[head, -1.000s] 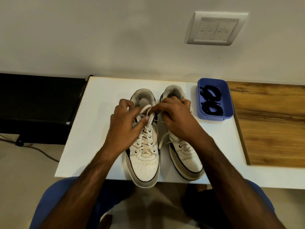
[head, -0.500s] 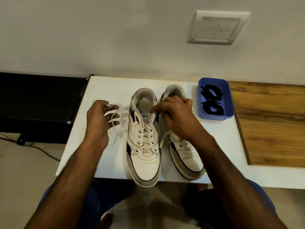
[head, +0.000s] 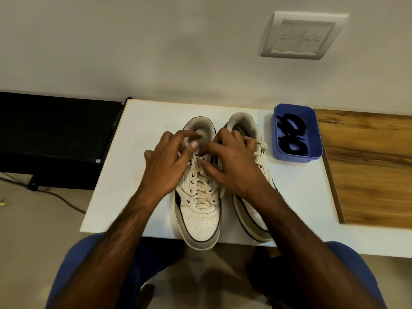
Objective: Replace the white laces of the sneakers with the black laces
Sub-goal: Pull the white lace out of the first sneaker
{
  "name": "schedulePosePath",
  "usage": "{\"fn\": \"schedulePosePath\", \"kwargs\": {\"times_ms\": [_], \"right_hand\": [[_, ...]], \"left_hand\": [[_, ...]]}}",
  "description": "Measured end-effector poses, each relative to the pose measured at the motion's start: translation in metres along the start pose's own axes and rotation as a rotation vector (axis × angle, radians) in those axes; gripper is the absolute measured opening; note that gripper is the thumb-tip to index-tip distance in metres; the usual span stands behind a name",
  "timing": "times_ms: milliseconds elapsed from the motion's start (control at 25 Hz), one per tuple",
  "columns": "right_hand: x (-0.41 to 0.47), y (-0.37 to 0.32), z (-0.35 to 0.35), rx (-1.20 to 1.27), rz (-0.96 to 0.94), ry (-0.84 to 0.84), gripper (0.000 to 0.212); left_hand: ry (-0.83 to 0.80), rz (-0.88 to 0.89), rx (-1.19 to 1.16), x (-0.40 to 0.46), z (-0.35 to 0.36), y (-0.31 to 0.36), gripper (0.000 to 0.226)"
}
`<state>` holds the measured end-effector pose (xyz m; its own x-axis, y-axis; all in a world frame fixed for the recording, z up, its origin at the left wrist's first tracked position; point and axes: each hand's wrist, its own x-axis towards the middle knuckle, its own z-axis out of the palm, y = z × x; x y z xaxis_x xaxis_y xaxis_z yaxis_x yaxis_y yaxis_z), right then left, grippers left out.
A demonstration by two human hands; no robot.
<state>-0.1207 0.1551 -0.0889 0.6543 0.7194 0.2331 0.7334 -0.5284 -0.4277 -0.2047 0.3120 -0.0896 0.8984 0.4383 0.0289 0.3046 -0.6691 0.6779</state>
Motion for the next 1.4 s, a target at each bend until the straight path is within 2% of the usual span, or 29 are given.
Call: {"fn": "schedulePosePath", "kwargs": {"times_ms": [80,200,400,520,680,760,840,1000,1080,1160,1240,1320,1400], "right_hand": [[-0.001,-0.006,0.004,-0.024,0.005,0.001,0.022],[0.000,-0.011,0.007,-0.017,0.036,-0.027,0.022],[0.001,-0.016,0.012,0.026,0.124,-0.041,0.018],[0.002,-0.022,0.015,0.060,0.148,-0.015,0.014],[0.005,-0.011,-0.007,0.374,0.156,-0.147,0.017],[0.004,-0.008,-0.013,0.440,0.172,-0.191,0.013],[0.002,-0.009,-0.008,0.393,0.183,-0.120,0.010],[0.001,-0.014,0.013,0.073,0.092,-0.052,0.021],[0.001,-0.015,0.016,0.054,0.103,-0.026,0.018],[0.001,-0.014,0.013,0.209,0.122,0.030,0.010],[0.003,-0.012,-0.001,0.600,0.165,0.075,0.002],[0.006,-0.009,-0.015,0.918,0.204,0.099,0.004],[0.005,-0.009,-0.016,0.840,0.208,0.070,0.004]], "left_hand": [[-0.068,-0.012,0.043,-0.001,0.003,-0.003,0.027],[-0.036,-0.034,-0.027,0.002,0.000,-0.008,0.017],[-0.079,-0.054,-0.221,0.000,-0.005,-0.015,0.028],[-0.102,-0.064,-0.222,0.002,-0.005,-0.017,0.028],[-0.108,-0.071,-0.206,0.002,-0.004,-0.017,0.026],[-0.105,-0.068,-0.209,0.003,-0.004,-0.017,0.026],[-0.100,-0.066,-0.232,0.004,-0.003,-0.018,0.026],[-0.099,-0.069,-0.256,0.003,0.000,-0.021,0.025],[-0.099,-0.073,-0.256,0.004,0.000,-0.022,0.024],[-0.097,-0.069,-0.241,0.004,-0.001,-0.021,0.025],[-0.097,-0.068,-0.228,0.004,-0.001,-0.021,0.026],[-0.098,-0.070,-0.232,0.004,-0.001,-0.021,0.027],[-0.101,-0.071,-0.240,0.004,-0.001,-0.020,0.026]]}}
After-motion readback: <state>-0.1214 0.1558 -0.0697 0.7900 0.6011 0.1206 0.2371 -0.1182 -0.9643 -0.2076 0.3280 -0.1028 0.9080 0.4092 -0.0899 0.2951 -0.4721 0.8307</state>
